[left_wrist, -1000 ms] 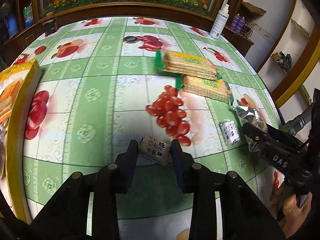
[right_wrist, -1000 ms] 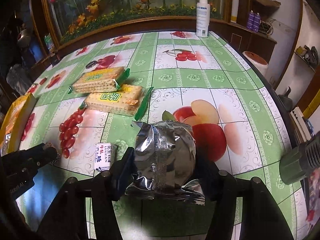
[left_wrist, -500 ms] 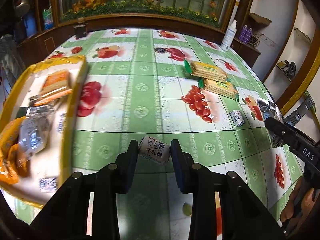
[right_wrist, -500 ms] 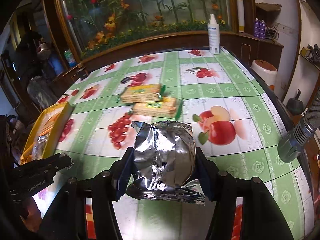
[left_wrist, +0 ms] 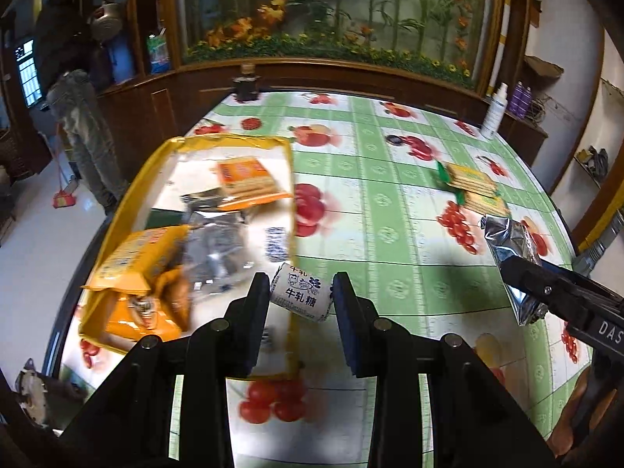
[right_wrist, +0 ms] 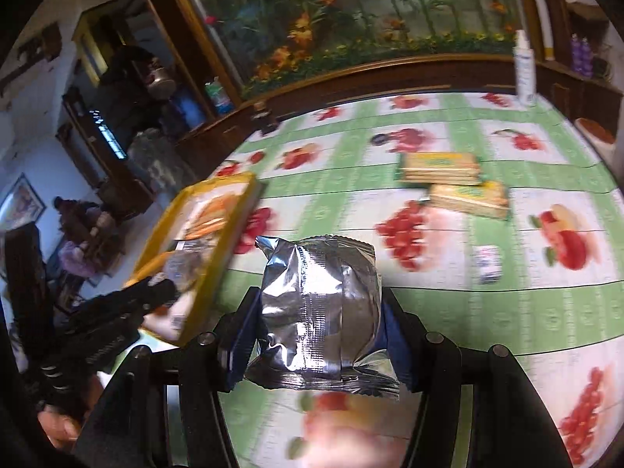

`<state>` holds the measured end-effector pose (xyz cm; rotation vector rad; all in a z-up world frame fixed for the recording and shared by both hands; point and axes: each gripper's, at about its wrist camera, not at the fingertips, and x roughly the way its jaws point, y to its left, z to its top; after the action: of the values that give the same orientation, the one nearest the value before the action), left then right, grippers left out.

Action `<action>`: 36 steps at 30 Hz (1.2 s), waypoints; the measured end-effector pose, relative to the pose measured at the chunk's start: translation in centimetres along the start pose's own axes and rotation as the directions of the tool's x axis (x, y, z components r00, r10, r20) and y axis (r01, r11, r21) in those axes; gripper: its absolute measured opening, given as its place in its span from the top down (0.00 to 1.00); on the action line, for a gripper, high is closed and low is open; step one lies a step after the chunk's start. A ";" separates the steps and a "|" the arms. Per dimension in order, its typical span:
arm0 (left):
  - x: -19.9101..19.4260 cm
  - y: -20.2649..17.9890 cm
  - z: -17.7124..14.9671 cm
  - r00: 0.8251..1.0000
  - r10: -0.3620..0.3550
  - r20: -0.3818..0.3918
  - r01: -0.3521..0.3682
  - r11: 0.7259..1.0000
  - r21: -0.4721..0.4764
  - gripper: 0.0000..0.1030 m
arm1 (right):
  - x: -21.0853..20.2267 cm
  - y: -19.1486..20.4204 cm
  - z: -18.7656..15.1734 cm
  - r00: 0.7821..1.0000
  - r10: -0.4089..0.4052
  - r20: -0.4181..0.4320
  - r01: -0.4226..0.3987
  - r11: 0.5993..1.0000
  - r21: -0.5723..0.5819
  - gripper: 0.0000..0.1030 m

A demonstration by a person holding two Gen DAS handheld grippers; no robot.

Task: Organize snacks
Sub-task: 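Carry foil packet and white candy packet into the tray and open both tools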

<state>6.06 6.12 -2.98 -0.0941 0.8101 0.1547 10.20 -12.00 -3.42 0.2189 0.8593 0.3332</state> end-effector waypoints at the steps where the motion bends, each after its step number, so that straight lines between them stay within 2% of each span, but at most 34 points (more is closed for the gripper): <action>1: -0.1 0.7 0.0 1.000 0.006 0.000 -0.006 1.000 -0.010 0.70 | 0.3 0.8 0.0 1.000 0.008 -0.003 -0.008 1.000 -0.011 0.42; 12: -0.2 5.8 0.1 0.999 0.053 0.009 -0.052 0.994 -0.096 0.70 | 3.3 8.2 1.1 0.994 0.098 -0.046 -0.103 0.988 -0.119 0.42; 27: 2.0 10.5 0.4 0.995 0.089 -0.044 -0.095 0.982 -0.164 0.70 | 9.3 13.4 3.0 0.986 0.135 -0.103 -0.151 0.972 -0.178 0.42; 36: 5.1 12.1 3.8 0.994 0.089 -0.067 -0.100 0.979 -0.175 0.70 | 14.7 16.3 6.0 0.986 0.128 -0.110 -0.148 0.968 -0.202 0.42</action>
<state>10.06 19.12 -4.37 -0.2302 0.8585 0.3155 20.53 8.22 -4.69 0.0668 0.8985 0.5655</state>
